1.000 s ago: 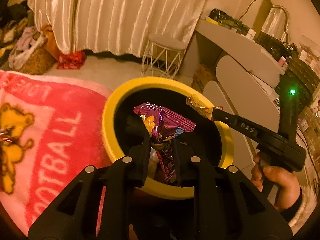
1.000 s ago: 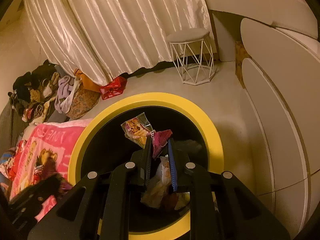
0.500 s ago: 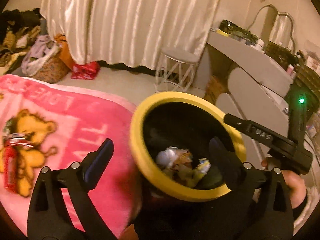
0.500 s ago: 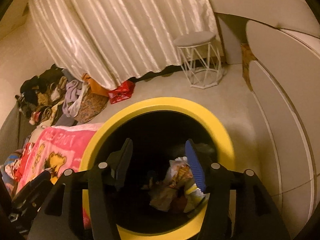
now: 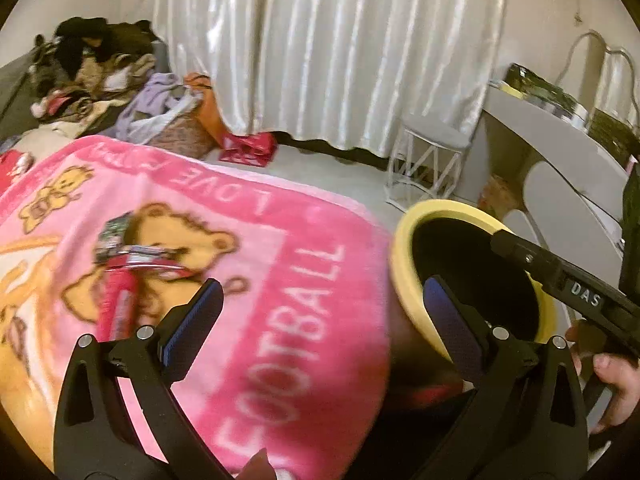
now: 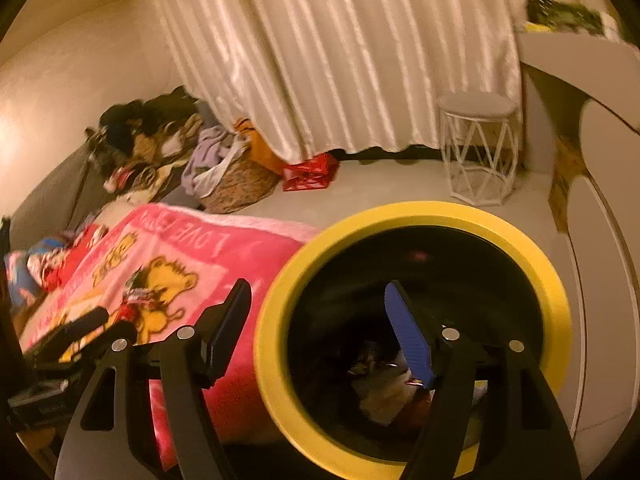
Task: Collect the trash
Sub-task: 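Move both open tools back over the red tube and red stick wrapper, then grasp the red tube with left tool while right tool grasps the red stick wrapper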
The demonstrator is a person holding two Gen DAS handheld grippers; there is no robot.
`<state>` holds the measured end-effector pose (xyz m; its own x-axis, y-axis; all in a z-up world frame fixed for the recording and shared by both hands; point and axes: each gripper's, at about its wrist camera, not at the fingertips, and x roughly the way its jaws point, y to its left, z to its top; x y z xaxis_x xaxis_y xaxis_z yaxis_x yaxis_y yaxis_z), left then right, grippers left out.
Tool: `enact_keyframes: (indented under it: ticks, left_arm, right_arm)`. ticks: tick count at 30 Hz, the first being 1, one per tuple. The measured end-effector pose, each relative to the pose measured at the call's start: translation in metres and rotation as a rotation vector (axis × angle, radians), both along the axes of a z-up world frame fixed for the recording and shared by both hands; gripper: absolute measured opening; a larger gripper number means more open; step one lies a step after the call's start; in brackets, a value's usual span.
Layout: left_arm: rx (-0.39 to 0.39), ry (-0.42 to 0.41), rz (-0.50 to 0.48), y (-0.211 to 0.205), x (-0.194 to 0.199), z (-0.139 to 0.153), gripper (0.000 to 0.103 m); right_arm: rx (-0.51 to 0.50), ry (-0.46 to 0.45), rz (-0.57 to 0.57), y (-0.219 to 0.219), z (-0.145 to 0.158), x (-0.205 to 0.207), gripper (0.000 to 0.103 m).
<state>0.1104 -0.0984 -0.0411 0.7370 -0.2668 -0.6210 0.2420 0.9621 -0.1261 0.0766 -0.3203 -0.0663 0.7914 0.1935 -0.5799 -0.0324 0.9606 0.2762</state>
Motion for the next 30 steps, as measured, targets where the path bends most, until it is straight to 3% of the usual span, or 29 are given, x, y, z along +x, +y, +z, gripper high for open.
enact_keyframes:
  ticks: [18, 28, 30]
  left_arm:
    - [-0.045, 0.053, 0.254, 0.119, -0.002, -0.014, 0.092]
    - [-0.08, 0.126, 0.329, 0.163, -0.001, -0.036, 0.092]
    - [-0.102, 0.148, 0.322, 0.168, 0.001, -0.042, 0.083]
  right_arm:
    - [-0.08, 0.056, 0.336, 0.119, -0.004, 0.047, 0.067]
    - [-0.127, 0.101, 0.493, 0.181, -0.015, 0.086, 0.063]
    - [-0.125, 0.124, 0.515, 0.193, -0.021, 0.094, 0.057]
